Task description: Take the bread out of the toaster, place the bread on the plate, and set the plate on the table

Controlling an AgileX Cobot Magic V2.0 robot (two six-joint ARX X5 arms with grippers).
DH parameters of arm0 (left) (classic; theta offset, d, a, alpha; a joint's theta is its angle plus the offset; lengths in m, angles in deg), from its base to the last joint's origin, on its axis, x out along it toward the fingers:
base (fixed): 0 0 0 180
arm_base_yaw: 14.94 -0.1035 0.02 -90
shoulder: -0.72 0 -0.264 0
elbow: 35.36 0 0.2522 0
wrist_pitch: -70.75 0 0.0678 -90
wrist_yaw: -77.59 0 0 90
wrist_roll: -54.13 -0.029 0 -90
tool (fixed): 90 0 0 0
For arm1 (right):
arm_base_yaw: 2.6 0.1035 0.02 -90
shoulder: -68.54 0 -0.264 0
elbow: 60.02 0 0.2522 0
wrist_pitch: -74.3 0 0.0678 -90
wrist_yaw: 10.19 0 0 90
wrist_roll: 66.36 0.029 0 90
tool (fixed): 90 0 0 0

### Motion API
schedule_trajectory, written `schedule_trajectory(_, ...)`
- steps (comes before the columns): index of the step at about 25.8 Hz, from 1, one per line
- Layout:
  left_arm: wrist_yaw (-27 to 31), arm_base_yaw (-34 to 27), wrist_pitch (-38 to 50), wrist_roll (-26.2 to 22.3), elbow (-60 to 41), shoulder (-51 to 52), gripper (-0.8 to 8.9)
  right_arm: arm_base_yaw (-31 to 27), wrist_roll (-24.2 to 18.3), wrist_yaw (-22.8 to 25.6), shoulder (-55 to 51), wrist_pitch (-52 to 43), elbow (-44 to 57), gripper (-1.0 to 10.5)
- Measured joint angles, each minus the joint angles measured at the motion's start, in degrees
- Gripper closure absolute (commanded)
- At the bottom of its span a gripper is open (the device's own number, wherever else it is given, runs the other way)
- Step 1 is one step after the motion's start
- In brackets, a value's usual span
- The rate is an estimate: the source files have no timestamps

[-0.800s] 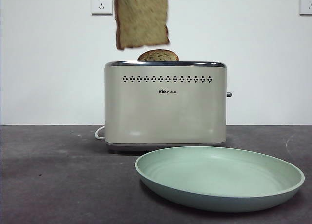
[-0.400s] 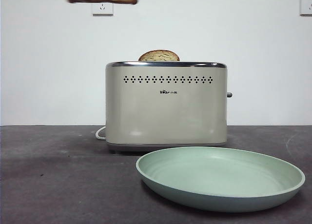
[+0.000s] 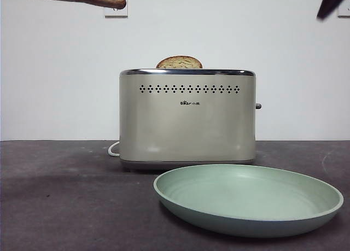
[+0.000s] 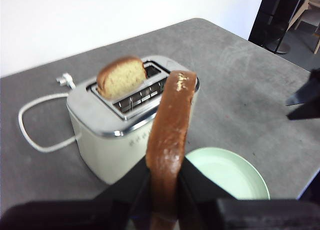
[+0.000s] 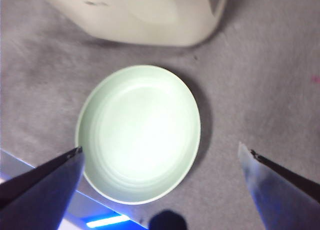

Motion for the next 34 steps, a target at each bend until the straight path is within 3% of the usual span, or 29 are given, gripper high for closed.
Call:
schedule_trajectory(9, -2.0, 0.0, 0.8, 4.6, -18.3, 9.4, 8.21, 0.7, 0.0, 0.1, 14.8, -2.5, 0.0, 4.2)
schedule_trajectory(16, -2.6, 0.3, 1.3, 8.2, -23.5, 15.6, 8.21, 3.1, -0.3, 0.1, 29.2, -5.1, 0.0, 4.4)
schedule_trajectory(23, -4.2, 0.5, 0.4, 9.0, -23.5, 16.6, 8.21, 6.4, -0.9, 0.1, 37.7, -9.4, 0.0, 8.0)
schedule_trajectory(26, -4.4, 0.5, 0.4, 9.6, -23.5, 16.6, 8.21, 6.7, -1.1, 0.1, 37.9, -10.8, 0.0, 8.3)
schedule_trajectory(28, -5.8, 0.5, 0.4, 10.2, -23.5, 16.6, 8.21, 6.7, -1.1, 0.1, 38.4, -10.9, 0.0, 9.6)
schedule_trajectory(34, -8.8, 0.5, 0.6, 12.7, -23.5, 16.6, 8.21, 6.8, -1.1, 0.9, 38.8, -14.0, 0.4, 9.6)
